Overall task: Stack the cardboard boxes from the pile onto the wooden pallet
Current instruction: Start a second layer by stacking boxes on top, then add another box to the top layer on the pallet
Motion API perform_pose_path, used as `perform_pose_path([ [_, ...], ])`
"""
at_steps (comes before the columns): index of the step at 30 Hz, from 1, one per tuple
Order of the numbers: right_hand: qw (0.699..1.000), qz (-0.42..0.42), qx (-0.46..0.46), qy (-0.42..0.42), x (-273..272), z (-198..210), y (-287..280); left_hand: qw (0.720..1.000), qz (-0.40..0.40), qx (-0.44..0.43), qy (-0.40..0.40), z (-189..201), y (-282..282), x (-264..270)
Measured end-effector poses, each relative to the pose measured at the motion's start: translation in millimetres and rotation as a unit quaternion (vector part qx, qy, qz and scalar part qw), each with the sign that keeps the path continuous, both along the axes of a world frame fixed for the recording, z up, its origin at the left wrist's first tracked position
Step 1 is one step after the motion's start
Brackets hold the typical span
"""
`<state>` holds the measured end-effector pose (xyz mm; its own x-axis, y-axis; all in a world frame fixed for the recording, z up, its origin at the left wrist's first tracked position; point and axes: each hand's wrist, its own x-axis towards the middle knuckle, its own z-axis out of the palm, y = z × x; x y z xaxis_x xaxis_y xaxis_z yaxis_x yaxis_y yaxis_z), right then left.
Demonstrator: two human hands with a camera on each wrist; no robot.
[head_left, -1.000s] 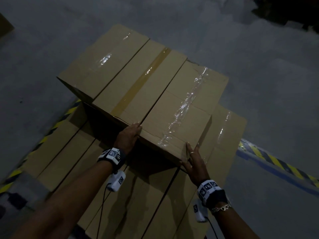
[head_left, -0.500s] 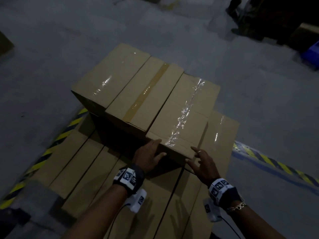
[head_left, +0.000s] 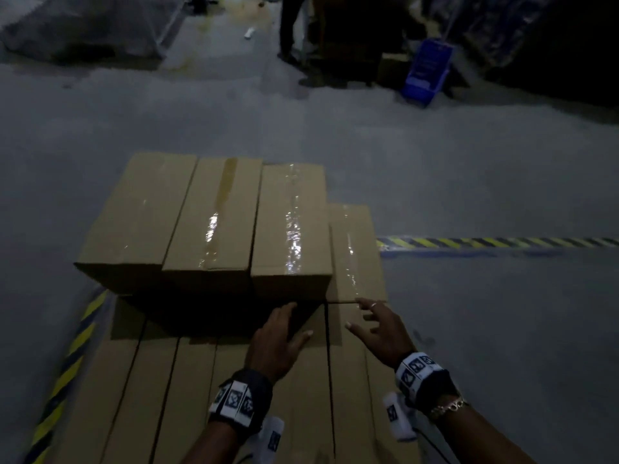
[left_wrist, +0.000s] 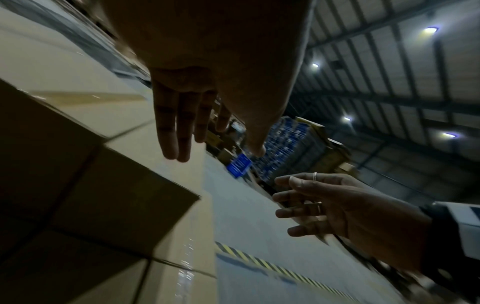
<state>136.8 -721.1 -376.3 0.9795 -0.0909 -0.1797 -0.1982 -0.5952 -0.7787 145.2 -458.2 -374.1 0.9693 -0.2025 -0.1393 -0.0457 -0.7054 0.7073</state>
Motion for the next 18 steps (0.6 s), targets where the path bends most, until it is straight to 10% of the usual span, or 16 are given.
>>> perform_pose_path([
  [18,0.926,-0.376,0.013,-0.014,-390.1,71.5,-180.2,0.932,-0.359,-0.038,0.026,69.7,-283.7,-227.5],
])
